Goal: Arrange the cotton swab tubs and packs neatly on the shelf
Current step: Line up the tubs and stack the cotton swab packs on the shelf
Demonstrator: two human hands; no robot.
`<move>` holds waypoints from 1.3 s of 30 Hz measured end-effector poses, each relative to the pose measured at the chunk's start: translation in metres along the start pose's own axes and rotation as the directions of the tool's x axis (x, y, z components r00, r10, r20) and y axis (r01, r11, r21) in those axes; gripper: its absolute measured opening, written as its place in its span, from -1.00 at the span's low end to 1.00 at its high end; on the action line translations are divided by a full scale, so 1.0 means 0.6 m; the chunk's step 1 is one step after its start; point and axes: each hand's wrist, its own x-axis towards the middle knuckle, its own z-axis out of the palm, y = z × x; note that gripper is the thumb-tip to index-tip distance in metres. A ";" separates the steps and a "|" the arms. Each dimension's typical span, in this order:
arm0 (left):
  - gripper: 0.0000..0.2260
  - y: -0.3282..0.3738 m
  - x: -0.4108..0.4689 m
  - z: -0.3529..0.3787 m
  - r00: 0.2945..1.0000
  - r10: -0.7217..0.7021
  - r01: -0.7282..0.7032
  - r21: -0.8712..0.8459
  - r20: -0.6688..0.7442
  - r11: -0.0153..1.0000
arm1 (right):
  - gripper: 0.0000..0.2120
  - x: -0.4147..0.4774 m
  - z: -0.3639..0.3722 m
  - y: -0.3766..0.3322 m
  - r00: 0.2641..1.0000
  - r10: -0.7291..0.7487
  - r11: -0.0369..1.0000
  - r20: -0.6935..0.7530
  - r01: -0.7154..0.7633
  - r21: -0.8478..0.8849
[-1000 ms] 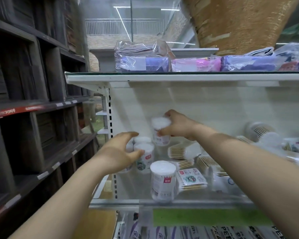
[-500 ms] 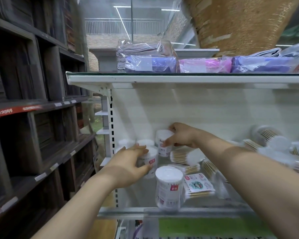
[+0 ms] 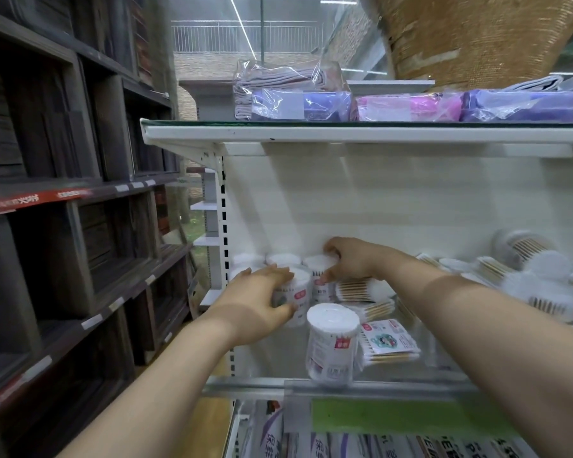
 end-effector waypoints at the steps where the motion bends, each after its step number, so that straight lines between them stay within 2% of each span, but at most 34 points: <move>1: -0.48 0.001 0.000 -0.001 1.000 0.004 -0.004 0.001 -0.001 1.000 | -0.26 0.000 0.000 0.001 1.000 -0.011 1.000 -0.003 0.011 -0.005; 9: -0.48 0.003 -0.002 -0.001 1.000 0.011 -0.011 -0.008 -0.014 1.000 | -0.30 -0.006 0.006 0.008 0.999 -0.033 0.999 -0.023 0.034 0.040; 12: -0.48 0.006 -0.004 -0.002 1.000 0.011 -0.012 -0.006 -0.006 1.000 | -0.33 -0.013 0.006 0.013 1.000 -0.024 0.999 -0.007 0.024 -0.039; 17: -0.47 0.008 -0.003 0.000 1.000 -0.001 0.001 -0.002 -0.008 1.000 | -0.19 -0.038 -0.017 0.036 0.995 0.086 0.979 0.042 -0.076 -0.188; 22: -0.48 0.006 -0.001 0.002 1.000 -0.012 0.012 0.014 -0.024 1.000 | -0.25 -0.059 -0.033 0.051 0.975 0.198 0.941 0.102 -0.160 -0.300; 29: -0.48 0.004 0.000 0.008 0.999 -0.034 0.034 -0.001 -0.041 0.999 | -0.24 -0.078 -0.038 0.058 0.988 0.151 0.963 0.018 -0.143 -0.226; 39: -0.49 0.009 -0.004 0.008 0.997 -0.014 0.014 0.001 -0.069 1.000 | -0.28 -0.113 -0.100 0.098 0.973 0.199 0.966 -0.112 -0.215 -0.145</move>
